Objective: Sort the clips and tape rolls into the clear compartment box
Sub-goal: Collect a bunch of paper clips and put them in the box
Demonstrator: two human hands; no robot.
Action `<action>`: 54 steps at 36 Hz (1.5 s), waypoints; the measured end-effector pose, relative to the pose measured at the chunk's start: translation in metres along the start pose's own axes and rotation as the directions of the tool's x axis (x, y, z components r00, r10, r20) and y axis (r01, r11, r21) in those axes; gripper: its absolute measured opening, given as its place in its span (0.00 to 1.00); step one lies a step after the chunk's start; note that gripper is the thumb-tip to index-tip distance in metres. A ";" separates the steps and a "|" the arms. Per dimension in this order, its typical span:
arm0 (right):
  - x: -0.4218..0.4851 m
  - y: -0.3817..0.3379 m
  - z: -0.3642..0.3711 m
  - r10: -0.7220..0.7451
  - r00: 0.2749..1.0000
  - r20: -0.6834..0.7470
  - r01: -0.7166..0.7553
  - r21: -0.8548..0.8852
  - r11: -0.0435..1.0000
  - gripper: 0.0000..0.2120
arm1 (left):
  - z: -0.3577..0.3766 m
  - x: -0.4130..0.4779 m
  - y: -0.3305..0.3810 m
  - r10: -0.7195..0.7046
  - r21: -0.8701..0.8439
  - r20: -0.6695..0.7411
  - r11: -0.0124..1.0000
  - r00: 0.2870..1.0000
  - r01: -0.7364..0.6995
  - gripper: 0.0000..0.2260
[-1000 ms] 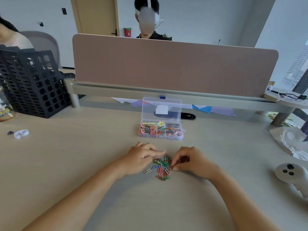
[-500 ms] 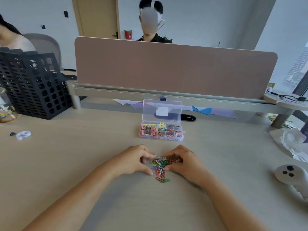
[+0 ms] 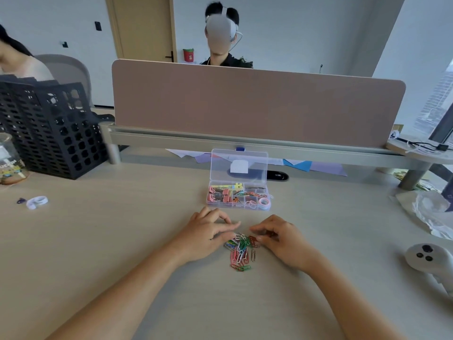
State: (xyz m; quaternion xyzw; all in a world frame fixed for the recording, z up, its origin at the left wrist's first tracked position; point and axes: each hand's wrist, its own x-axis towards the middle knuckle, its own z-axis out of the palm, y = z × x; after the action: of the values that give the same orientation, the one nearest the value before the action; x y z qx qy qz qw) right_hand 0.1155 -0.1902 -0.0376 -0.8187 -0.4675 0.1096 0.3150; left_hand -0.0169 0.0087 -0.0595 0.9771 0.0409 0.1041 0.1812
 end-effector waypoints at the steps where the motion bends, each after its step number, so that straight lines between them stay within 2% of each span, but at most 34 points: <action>1: 0.000 0.001 0.000 0.008 1.000 -0.028 -0.008 -0.005 1.000 0.11 | 0.000 -0.001 0.002 -0.001 0.003 0.006 1.000 1.000 0.001 0.31; 3: -0.002 0.003 0.000 0.034 0.998 -0.060 -0.034 0.002 0.999 0.09 | 0.000 -0.003 0.007 0.015 0.009 0.018 1.000 1.000 -0.016 0.27; 6: -0.005 0.002 0.003 0.067 0.994 -0.089 -0.066 0.020 0.998 0.07 | 0.000 -0.005 0.011 0.043 0.016 0.029 0.999 0.999 -0.043 0.29; 11: -0.009 -0.010 0.012 0.094 0.986 -0.140 -0.098 -0.019 0.995 0.09 | 0.000 -0.008 0.009 0.008 -0.151 -0.001 0.988 1.000 -0.008 0.25; 14: -0.012 -0.016 0.016 0.111 0.976 -0.185 -0.121 -0.041 0.992 0.11 | -0.007 -0.013 0.011 -0.033 -0.285 0.041 0.957 0.999 0.044 0.21; 17: -0.013 -0.021 0.011 0.131 0.981 -0.143 -0.140 -0.058 0.988 0.12 | -0.020 -0.016 0.010 -0.062 -0.376 0.148 0.920 0.987 0.114 0.22; 23: -0.020 -0.026 -0.007 0.113 0.993 0.017 -0.113 -0.010 0.994 0.13 | -0.031 -0.020 0.002 -0.059 -0.286 0.275 0.948 0.960 0.140 0.24; 27: -0.021 -0.025 -0.012 0.151 0.981 0.117 -0.148 -0.036 0.988 0.28 | -0.035 -0.020 0.008 -0.141 -0.212 0.247 0.957 0.959 0.196 0.33; 30: -0.021 -0.026 -0.007 0.136 0.977 0.165 -0.118 -0.111 0.987 0.40 | -0.035 -0.018 0.015 -0.175 -0.144 0.214 0.967 0.961 0.208 0.35; 33: -0.020 -0.028 0.003 0.111 0.985 0.129 -0.096 -0.121 0.988 0.43 | -0.032 -0.018 0.024 -0.192 -0.110 0.209 0.970 0.959 0.218 0.36; 39: -0.018 -0.025 0.006 0.088 0.992 0.088 -0.080 -0.087 0.993 0.39 | -0.026 -0.019 0.040 -0.240 -0.073 0.129 0.965 0.962 0.250 0.37; 47: -0.015 -0.026 0.015 0.015 1.000 0.020 -0.015 0.042 0.999 0.26 | -0.013 -0.016 0.048 -0.250 -0.122 0.034 0.960 0.968 0.253 0.24; 54: -0.010 -0.025 0.018 0.045 0.999 -0.022 -0.042 0.139 0.989 0.19 | -0.016 -0.015 0.037 -0.231 -0.243 -0.024 0.945 0.973 0.218 0.12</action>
State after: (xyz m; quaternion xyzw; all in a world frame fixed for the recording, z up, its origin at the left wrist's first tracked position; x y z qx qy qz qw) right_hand 0.0843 -0.1818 -0.0370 -0.8062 -0.4368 0.1385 0.3742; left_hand -0.0332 -0.0223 -0.0338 0.9341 0.1437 0.1124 0.3069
